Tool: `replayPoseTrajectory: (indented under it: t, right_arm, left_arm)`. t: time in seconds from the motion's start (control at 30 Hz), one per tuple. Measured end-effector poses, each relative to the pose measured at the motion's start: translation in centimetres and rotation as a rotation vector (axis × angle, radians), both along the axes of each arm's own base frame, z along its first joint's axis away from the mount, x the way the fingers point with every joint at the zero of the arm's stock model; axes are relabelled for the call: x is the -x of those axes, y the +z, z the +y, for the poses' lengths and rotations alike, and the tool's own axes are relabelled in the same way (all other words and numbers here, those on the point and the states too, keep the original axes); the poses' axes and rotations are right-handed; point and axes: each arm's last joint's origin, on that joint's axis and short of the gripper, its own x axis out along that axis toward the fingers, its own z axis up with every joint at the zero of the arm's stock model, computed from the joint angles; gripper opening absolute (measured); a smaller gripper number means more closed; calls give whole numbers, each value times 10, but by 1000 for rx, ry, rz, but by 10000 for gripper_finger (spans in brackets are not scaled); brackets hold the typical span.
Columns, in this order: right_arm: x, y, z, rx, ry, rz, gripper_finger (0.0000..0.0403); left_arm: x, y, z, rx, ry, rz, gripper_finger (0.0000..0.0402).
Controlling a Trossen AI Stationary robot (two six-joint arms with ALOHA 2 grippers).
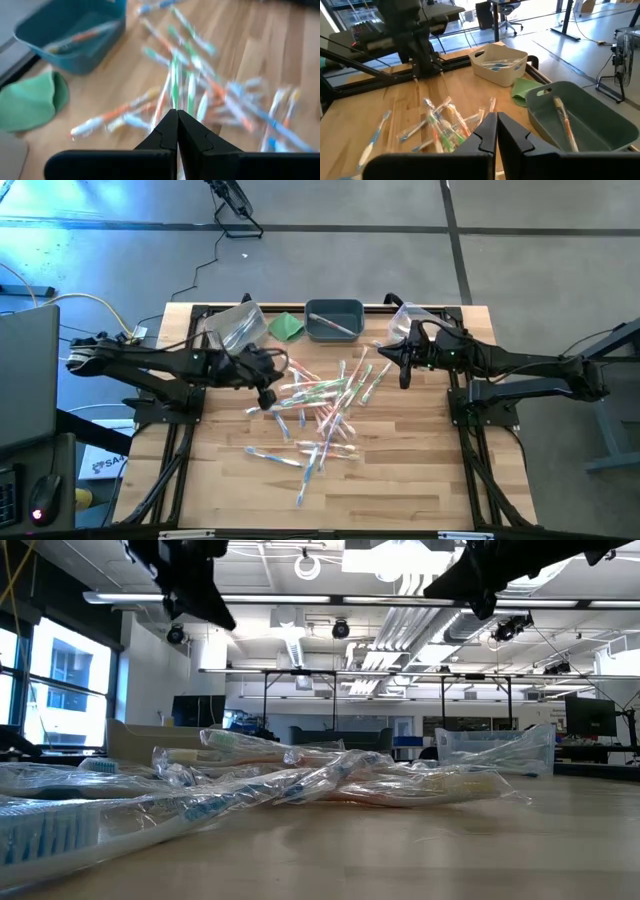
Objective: Pick & Place Toothbrushes
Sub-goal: Put the blue toothbrush into the gray bin
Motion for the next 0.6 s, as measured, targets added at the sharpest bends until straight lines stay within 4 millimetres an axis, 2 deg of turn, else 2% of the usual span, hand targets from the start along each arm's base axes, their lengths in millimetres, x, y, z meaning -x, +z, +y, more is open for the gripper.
replayPoseTrajectory:
  t: [0.2,0.33,0.5,0.6]
  right_arm:
    - [0,0,0,1,0,5,5]
    - [0,-1,0,-1,0,10,5]
    - [1,-3,0,-9,-1,32,5]
    - [1,-4,0,-35,-7,33,5]
  left_arm:
    - [1,-19,-4,16,-47,193,0]
    - [4,-25,-5,22,-88,267,0]
    - [1,-26,-5,-95,-217,315,1]
    - [2,-27,-5,-157,-282,349,16]
